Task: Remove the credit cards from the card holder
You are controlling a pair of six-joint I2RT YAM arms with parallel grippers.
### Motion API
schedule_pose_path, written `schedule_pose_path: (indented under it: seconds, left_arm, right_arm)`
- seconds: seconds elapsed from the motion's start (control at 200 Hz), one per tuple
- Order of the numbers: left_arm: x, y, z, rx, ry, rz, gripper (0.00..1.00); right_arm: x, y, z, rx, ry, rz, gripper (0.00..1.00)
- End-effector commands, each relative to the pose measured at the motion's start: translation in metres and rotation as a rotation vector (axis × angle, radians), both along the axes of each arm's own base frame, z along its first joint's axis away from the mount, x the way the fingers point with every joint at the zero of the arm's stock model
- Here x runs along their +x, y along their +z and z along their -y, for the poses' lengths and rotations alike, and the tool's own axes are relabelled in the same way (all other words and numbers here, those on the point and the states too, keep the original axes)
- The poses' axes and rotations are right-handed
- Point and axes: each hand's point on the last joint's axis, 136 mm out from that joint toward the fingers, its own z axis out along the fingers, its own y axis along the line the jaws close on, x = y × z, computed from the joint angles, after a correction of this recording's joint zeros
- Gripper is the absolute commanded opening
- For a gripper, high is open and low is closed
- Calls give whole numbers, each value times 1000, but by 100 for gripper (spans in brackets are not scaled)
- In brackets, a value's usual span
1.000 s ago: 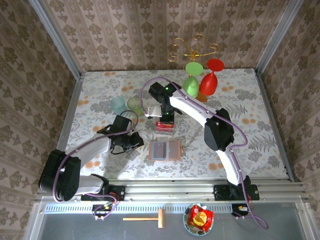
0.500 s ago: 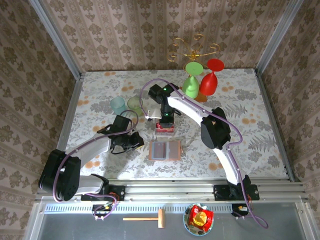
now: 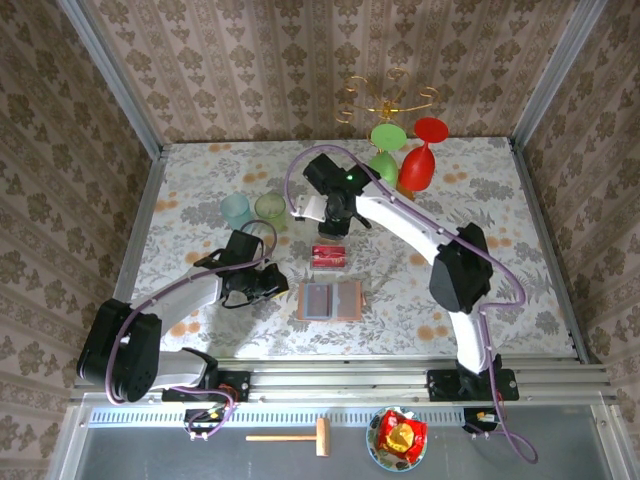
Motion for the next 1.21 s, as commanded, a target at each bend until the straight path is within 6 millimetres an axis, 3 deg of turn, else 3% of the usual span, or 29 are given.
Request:
schedule_pose_path:
  seconds: [0.0,0.29,0.525,0.74,1.02,1.2]
  left_arm:
    - [-2,0,7,-18,-29,-3,11]
    - [-12,-11,27,-27,-98,-31,10]
    - [-18,-21,35,-30,-116,-51,10]
    - [-29,-34,32,0,-133,-99,7]
    - [-36,-45,27,18,-135,-130,7]
    - [-39,-48,25,29,-136,-140,7]
  right_arm:
    - [-14,11,-9,100,-102,6,33]
    - [-51,7,-16,323,-464,-60,28]
    - [-82,-12,-22,582,-747,-219,21]
    - [-103,-33,-20,683,-965,-393,10]
    - [-120,-64,-24,699,-1116,-590,10]
    - [-125,-84,-33,706,-1168,-685,21]
